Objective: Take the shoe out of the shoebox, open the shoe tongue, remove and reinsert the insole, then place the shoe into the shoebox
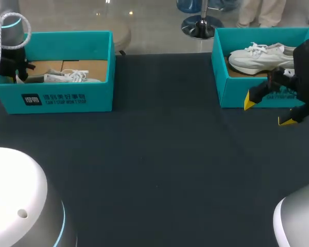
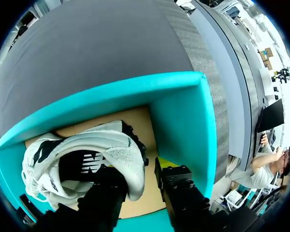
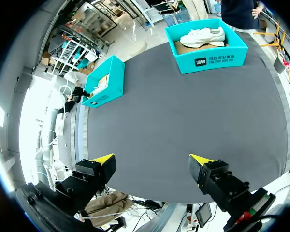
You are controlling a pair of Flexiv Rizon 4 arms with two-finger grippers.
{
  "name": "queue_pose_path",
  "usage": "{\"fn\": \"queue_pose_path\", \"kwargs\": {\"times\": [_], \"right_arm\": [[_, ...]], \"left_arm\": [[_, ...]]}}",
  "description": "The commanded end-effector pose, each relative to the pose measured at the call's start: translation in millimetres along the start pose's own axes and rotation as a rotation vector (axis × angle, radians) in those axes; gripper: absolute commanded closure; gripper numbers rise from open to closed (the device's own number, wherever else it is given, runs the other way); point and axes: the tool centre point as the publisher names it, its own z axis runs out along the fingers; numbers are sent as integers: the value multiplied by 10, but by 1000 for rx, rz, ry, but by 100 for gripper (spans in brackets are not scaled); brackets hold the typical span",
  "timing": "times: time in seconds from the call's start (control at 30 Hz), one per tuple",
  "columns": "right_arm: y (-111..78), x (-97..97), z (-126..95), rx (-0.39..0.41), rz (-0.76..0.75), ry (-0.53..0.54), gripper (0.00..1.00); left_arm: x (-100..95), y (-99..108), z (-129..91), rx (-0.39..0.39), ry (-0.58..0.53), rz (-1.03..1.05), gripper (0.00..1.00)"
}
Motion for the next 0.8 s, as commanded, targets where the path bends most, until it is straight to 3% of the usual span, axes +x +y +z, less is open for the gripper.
{"fn": "queue_pose_path", "kwargs": {"times": [0.03,0.27,0.33,0.47,0.8], "right_arm": [[31,20,2,7,1,-4,0],[31,20,2,7,1,-4,0],[31,20,2,7,1,-4,0],[31,20,2,7,1,-4,0],[31,20,2,7,1,-4,0]], "left_arm": [[31,-18,-41,-8,-1,-5,55],[81,7,-350,-34,-48,-39,36],[85,23,-501,-38,-57,-61,20],[91,47,-758,-37,-96,-94,6],[42,98,-1239,44,-166,-159,0]]}}
